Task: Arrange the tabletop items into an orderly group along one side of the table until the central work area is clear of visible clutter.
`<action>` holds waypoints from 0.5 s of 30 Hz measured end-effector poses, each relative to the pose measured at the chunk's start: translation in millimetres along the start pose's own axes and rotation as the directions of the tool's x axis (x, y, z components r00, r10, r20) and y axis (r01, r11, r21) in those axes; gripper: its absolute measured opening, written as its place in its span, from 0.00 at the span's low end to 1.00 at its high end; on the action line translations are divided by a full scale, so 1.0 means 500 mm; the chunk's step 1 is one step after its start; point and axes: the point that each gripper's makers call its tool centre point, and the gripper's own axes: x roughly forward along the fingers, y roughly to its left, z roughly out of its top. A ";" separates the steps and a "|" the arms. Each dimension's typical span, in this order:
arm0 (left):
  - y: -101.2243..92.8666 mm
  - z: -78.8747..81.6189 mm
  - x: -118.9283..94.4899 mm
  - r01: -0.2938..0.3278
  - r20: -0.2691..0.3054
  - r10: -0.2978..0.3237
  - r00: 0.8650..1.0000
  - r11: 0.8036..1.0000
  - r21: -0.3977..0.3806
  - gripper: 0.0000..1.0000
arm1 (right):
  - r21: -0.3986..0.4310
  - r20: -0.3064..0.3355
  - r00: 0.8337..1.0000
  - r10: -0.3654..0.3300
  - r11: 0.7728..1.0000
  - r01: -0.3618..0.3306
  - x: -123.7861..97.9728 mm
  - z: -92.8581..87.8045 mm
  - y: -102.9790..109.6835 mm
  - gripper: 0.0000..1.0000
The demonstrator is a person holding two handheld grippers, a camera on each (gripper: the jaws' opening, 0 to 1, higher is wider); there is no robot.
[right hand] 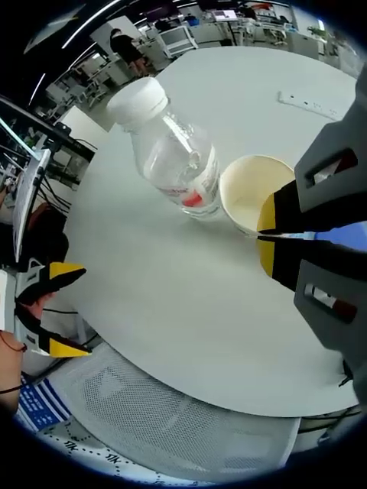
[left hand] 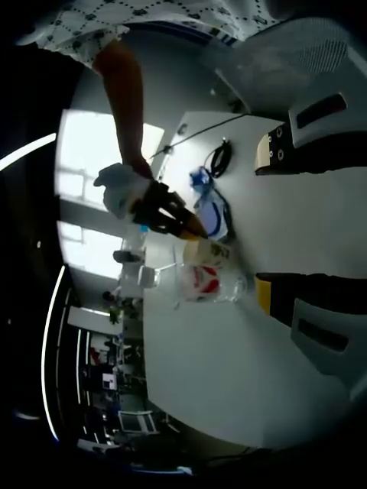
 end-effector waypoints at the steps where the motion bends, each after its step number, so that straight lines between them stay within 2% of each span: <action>1: 0.000 0.000 0.000 0.000 0.001 0.000 1.000 1.000 -0.001 0.48 | -0.002 -0.002 1.000 0.001 1.000 -0.001 0.001 0.000 0.000 0.00; 15: 0.004 -0.004 -0.002 -0.004 0.002 0.004 1.000 1.000 -0.005 0.47 | -0.013 -0.014 1.000 0.013 1.000 -0.013 0.008 -0.002 0.001 0.00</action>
